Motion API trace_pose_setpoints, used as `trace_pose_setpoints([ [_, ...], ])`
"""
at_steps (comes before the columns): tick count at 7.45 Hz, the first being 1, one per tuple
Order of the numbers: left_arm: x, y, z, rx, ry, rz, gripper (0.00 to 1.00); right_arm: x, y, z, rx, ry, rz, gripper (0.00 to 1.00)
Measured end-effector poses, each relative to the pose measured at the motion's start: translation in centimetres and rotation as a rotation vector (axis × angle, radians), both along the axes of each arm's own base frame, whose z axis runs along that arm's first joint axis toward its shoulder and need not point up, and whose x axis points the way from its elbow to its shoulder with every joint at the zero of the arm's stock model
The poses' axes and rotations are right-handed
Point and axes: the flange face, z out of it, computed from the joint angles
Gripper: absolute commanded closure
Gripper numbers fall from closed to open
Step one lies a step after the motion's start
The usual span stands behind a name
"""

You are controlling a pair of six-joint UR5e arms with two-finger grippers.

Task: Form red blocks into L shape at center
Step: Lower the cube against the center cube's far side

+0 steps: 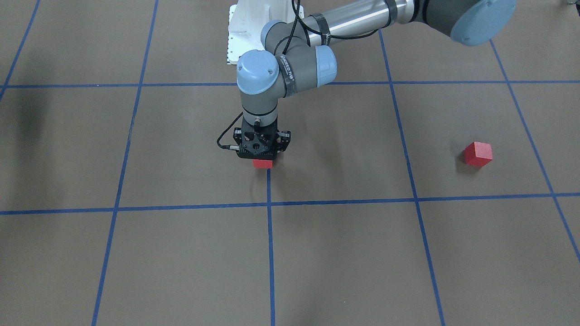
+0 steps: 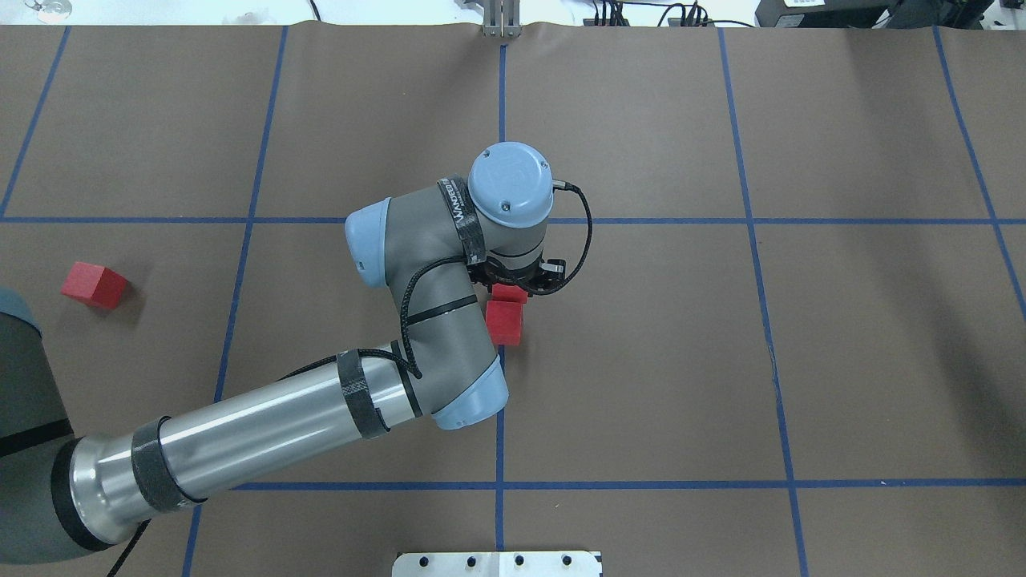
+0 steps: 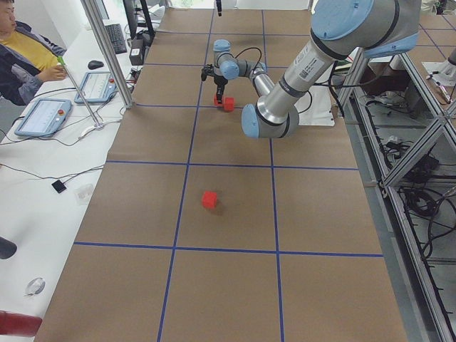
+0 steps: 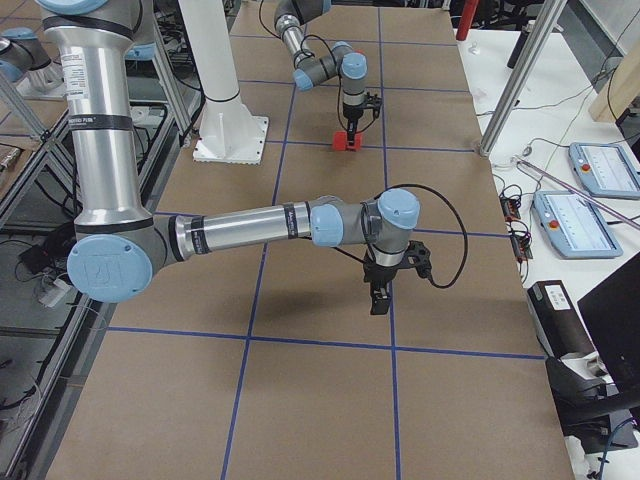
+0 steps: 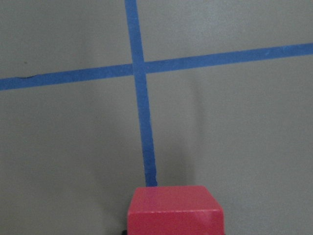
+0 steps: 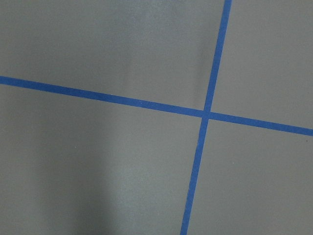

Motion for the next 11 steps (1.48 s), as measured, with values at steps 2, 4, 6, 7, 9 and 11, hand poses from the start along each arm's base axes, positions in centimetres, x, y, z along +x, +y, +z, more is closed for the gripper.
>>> trace_pose_setpoints([
  [2, 0.04, 0.10, 0.19, -0.002, -0.002, 0.001, 0.82, 0.00, 0.00, 0.04, -0.001, 0.001, 0.000, 0.00],
  [4, 0.06, 0.14, 0.65, -0.005, -0.006, 0.002, 0.82, 0.00, 0.00, 0.02, -0.001, 0.000, 0.000, 0.00],
  [6, 0.11, 0.20, 0.82, -0.007, -0.009, 0.003, 0.76, 0.00, 0.00, 0.02, -0.001, 0.000, 0.000, 0.00],
  [7, 0.17, 0.29, 0.84, -0.007, -0.009, 0.004, 0.75, 0.00, 0.00, 0.04, -0.001, 0.001, 0.000, 0.00],
  [9, 0.27, 0.42, 0.86, -0.008, -0.009, 0.006, 0.71, 0.01, 0.00, 0.01, 0.000, 0.001, 0.001, 0.00],
  [11, 0.59, 0.87, 0.87, -0.007, -0.009, 0.012, 0.68, 0.00, -0.02, -0.04, 0.000, 0.000, 0.000, 0.00],
])
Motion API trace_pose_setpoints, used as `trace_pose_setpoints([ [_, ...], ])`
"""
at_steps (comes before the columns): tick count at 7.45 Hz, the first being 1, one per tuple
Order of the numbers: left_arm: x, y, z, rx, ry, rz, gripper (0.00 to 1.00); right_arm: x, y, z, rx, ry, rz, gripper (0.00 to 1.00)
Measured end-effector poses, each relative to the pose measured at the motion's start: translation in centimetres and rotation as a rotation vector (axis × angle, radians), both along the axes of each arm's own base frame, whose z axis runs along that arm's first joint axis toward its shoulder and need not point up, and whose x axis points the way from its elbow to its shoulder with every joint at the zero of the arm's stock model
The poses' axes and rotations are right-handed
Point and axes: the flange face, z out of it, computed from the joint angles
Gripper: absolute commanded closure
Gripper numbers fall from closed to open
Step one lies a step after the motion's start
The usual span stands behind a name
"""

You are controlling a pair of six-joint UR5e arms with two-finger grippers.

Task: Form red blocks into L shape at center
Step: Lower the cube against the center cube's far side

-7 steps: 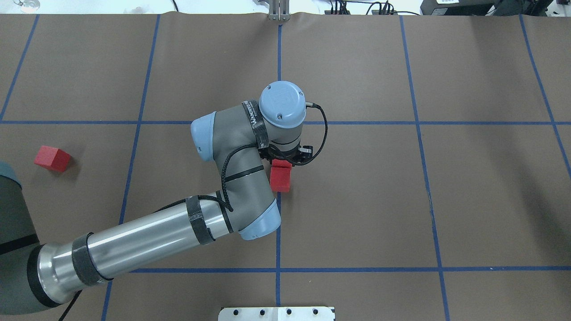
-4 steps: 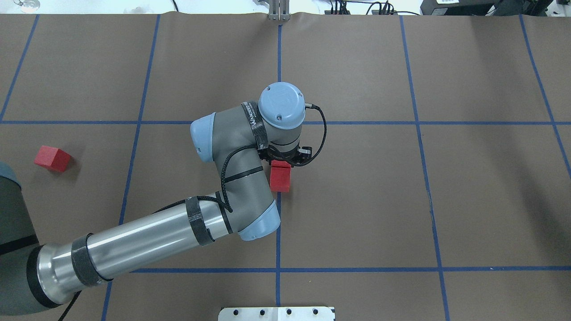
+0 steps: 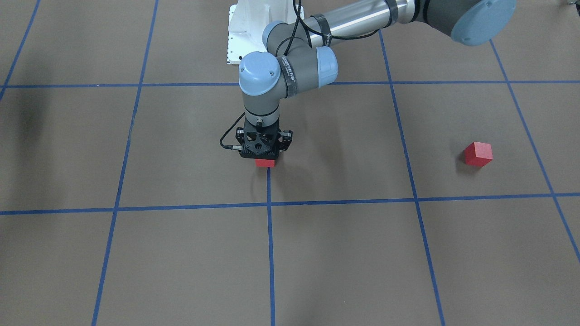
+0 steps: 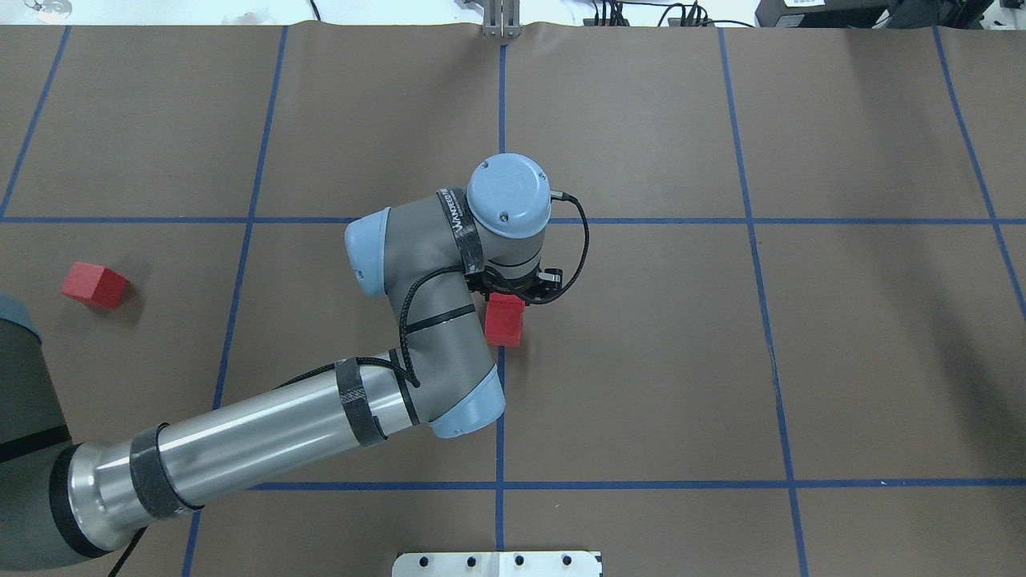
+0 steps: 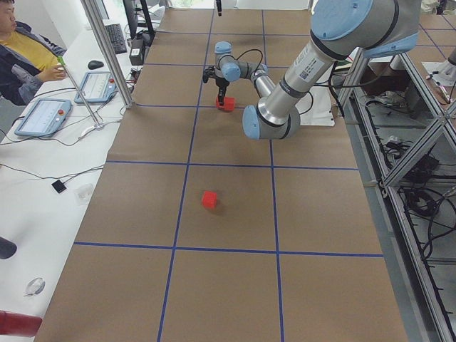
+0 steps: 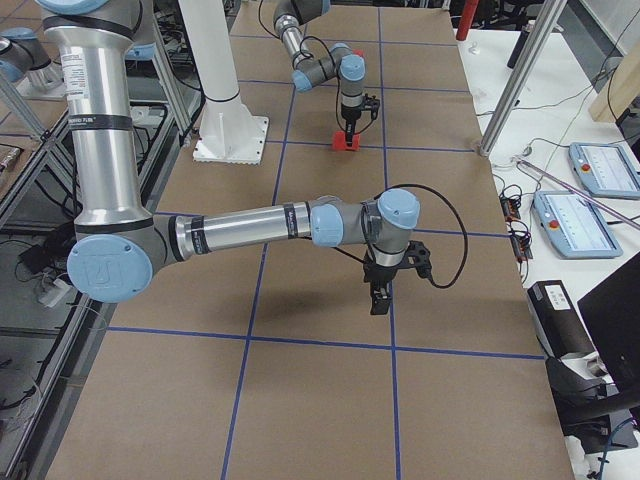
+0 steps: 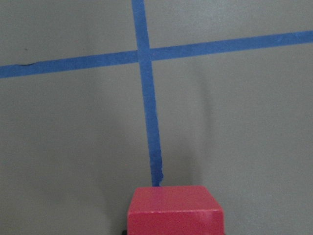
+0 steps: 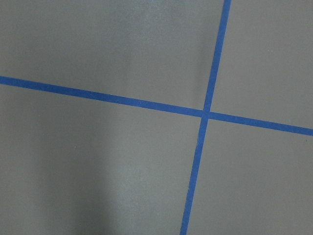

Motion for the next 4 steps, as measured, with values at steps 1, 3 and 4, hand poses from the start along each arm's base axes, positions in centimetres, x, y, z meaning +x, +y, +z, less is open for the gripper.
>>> trace_pose_setpoints([
  [1, 0.13, 0.19, 0.03, 0.000, 0.000, 0.003, 0.67, 0.00, -0.03, -0.02, 0.000, 0.000, 0.000, 0.00],
  [3, 0.20, 0.27, 0.03, 0.000, 0.000, 0.004, 0.67, -0.01, -0.05, -0.06, 0.002, 0.000, 0.000, 0.00],
  [4, 0.22, 0.30, 0.05, 0.000, 0.000, 0.005, 0.66, -0.01, -0.07, -0.10, 0.002, 0.000, 0.000, 0.00],
])
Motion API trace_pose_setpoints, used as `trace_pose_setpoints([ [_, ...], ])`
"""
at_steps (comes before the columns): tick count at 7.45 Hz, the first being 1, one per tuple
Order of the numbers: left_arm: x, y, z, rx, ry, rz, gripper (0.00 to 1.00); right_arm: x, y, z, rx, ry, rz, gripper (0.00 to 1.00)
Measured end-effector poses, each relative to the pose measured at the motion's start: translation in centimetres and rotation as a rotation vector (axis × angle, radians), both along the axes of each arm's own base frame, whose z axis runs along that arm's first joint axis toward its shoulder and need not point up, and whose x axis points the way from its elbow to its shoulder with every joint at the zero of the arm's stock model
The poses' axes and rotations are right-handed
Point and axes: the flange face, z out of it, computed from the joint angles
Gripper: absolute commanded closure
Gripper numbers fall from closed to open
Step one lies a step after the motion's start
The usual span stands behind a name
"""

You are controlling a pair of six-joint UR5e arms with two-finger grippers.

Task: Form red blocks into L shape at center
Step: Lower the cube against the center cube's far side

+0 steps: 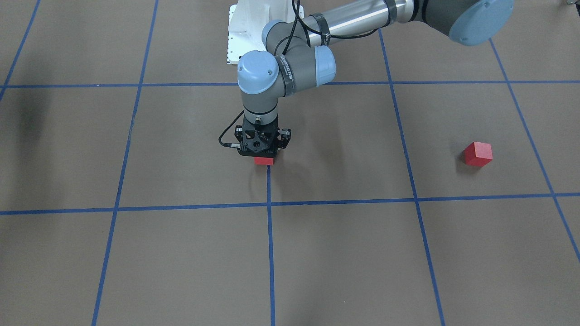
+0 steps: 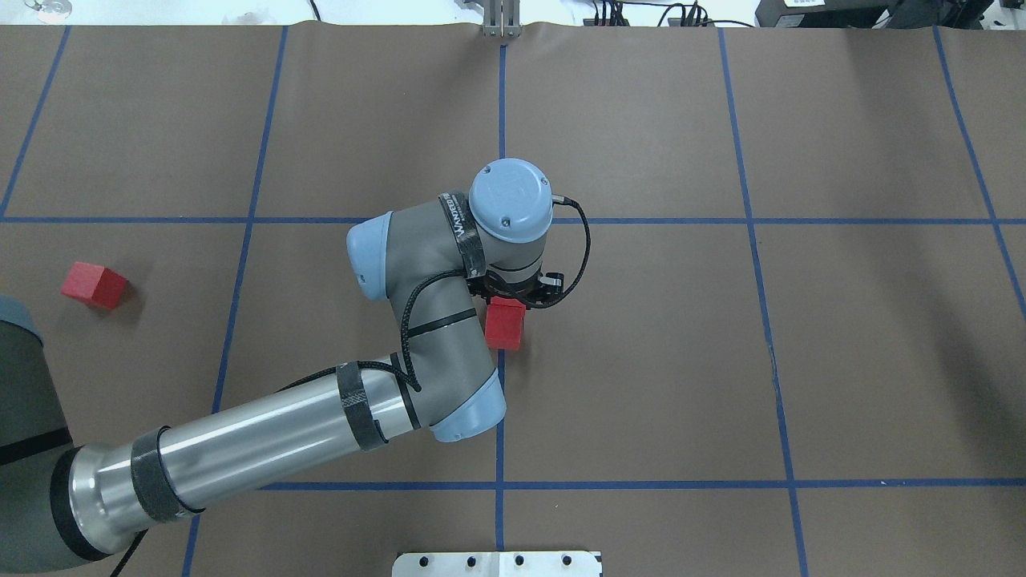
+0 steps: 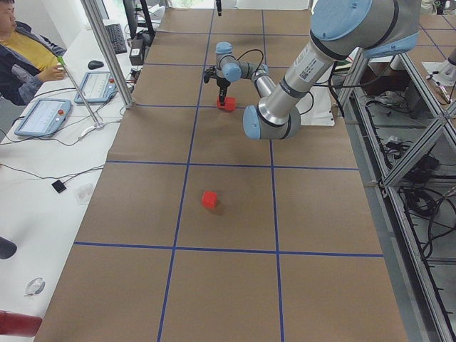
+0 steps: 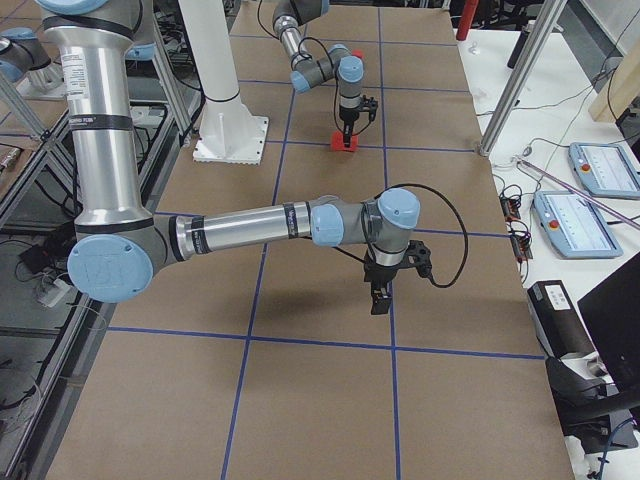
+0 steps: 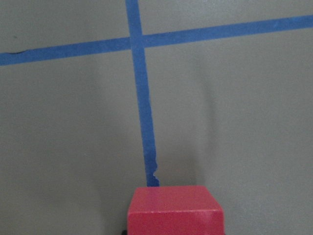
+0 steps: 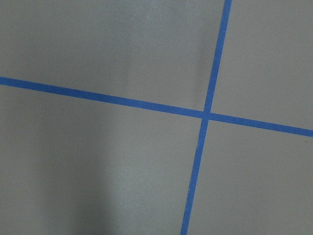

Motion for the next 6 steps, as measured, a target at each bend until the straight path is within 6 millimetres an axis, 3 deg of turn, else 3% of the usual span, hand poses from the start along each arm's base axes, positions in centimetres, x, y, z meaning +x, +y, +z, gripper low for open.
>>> trace_pose_setpoints([
  [6, 0.09, 0.36, 1.21, -0.006, -0.010, 0.005, 0.61, 0.00, -0.05, -0.07, 0.002, 0.000, 0.000, 0.00],
])
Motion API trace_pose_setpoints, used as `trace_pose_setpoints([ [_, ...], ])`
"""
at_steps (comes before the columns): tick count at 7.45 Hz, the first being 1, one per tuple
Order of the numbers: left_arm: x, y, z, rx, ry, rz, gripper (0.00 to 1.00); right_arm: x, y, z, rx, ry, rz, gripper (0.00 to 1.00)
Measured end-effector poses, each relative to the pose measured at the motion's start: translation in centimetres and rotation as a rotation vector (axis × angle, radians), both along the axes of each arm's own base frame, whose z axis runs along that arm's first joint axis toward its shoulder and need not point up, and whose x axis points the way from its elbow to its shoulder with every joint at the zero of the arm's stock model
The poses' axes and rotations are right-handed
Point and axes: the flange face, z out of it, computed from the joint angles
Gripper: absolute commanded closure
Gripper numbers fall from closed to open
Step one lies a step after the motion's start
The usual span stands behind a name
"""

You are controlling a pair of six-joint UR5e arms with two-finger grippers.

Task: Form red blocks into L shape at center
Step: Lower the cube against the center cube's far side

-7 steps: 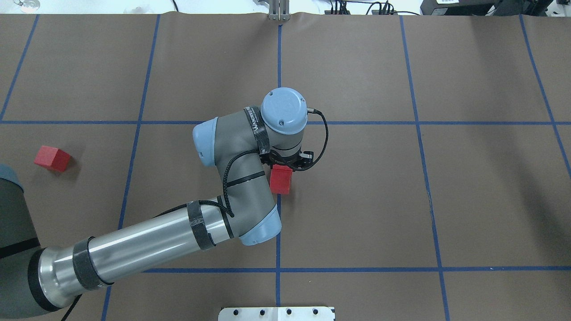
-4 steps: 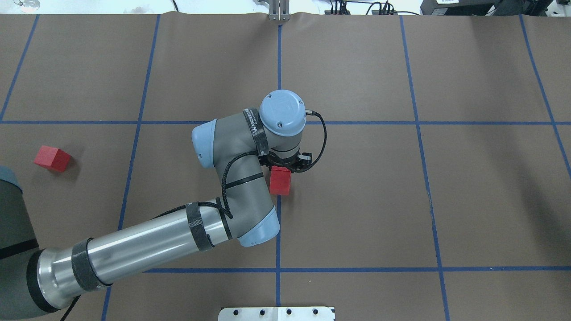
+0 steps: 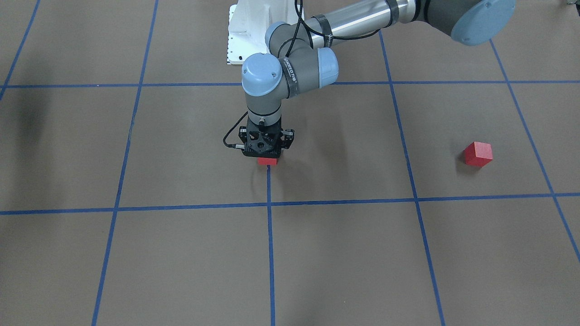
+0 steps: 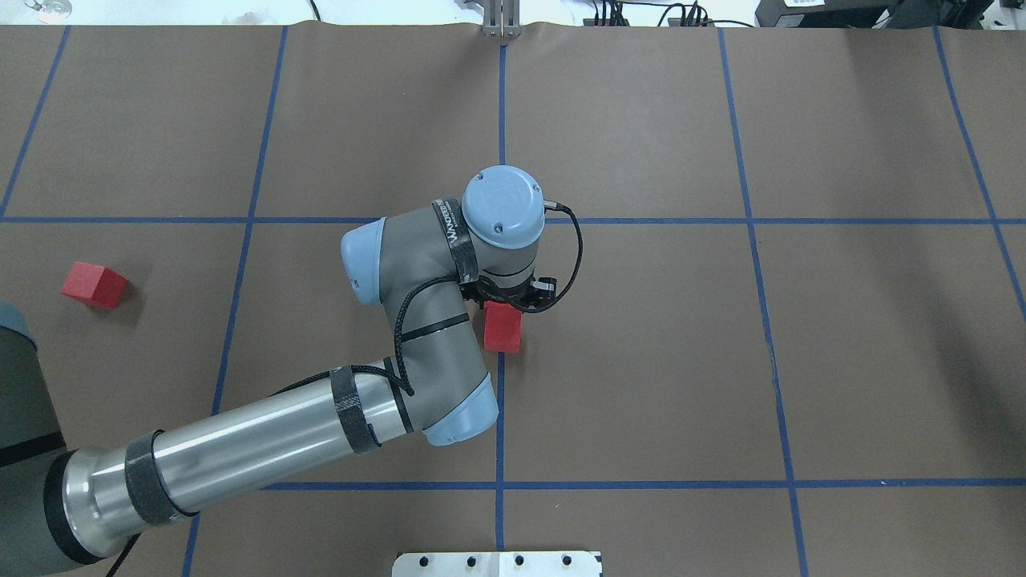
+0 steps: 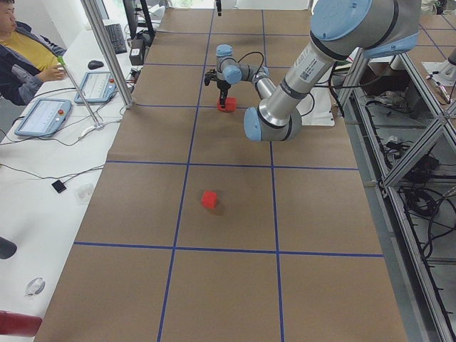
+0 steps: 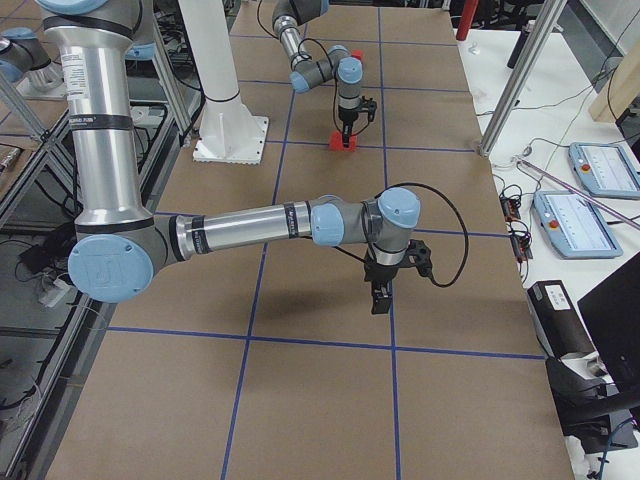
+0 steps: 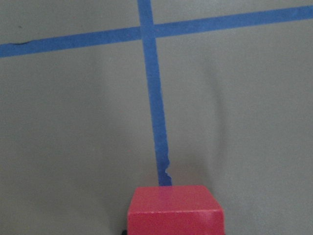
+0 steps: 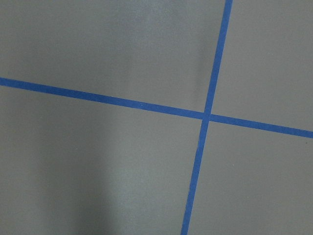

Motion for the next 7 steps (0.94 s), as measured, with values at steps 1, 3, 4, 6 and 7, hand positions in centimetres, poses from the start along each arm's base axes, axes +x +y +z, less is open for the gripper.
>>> trace_pose_setpoints([
  [1, 0.02, 0.12, -0.06, -0.005, 0.004, 0.006, 0.61, 0.00, 0.01, 0.02, -0.001, 0.000, 0.000, 0.00],
  [3, 0.07, 0.52, -0.47, -0.028, 0.022, 0.033, 0.56, 0.00, 0.02, 0.09, -0.003, 0.000, 0.000, 0.00],
  [4, 0.07, 0.58, -0.50, -0.033, 0.025, 0.038, 0.54, 0.00, 0.01, 0.08, -0.002, 0.000, 0.000, 0.00],
  [6, 0.08, 0.63, -0.44, -0.036, 0.027, 0.042, 0.16, 0.00, 0.00, 0.06, -0.001, 0.000, 0.000, 0.00],
  [7, 0.07, 0.62, -0.42, -0.036, 0.028, 0.043, 0.00, 0.00, 0.00, 0.06, -0.001, 0.000, 0.000, 0.00],
])
